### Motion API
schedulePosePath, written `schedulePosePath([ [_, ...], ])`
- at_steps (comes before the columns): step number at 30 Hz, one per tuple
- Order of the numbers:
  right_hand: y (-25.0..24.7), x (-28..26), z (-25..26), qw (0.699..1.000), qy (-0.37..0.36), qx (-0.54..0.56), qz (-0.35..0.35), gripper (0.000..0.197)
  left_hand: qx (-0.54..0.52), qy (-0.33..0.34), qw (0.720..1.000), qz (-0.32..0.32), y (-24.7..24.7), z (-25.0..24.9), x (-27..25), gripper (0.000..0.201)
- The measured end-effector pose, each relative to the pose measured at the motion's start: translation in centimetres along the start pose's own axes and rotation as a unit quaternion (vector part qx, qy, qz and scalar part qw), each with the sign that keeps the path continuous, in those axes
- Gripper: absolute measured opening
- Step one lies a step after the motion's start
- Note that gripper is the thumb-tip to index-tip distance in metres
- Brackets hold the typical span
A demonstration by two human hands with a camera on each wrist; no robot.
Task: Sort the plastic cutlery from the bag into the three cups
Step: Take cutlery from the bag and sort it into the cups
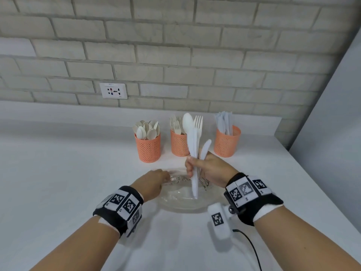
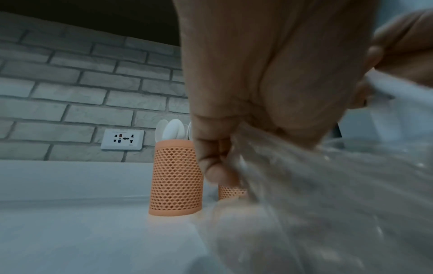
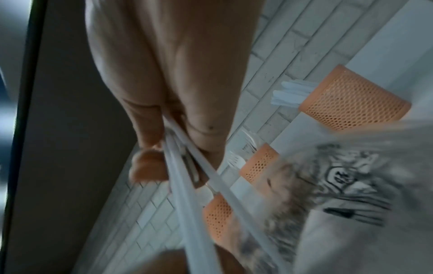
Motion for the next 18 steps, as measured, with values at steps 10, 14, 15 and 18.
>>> schedulePosePath([
  [10,0.6,-0.3,2.3,0.989,0.0,0.14,0.052,0.023,-0.51,0.075,0.853,-0.079,-8.6,-5.4,-2.2,0.04],
  [14,1.4,-0.3,2.6,0.989,0.021,0.126,0.08,0.027,-0.655,0.02,0.754,0.056,-7.5,-7.7,-0.9,0.05],
  [15,1.0,-0.2,2.5,0.992,0.038,0.103,0.069,0.029,-0.671,0.002,0.74,0.046,-7.5,-7.7,-0.5,0.047],
  [18,-0.9,-0.2,2.8,0.995,0.033,-0.097,-0.001,0.034,-0.727,-0.026,0.685,-0.016,-8.0,-7.6,0.0,0.033],
])
Point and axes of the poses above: each hand's wrist, its own x-axis towards the middle knuckle, its own y-axis out of the palm, z = x × y, the point moved 4 cm from there along x, towards the middle knuckle, and after that the axes turned 8 degrees about -y, right-handed, at the moved point
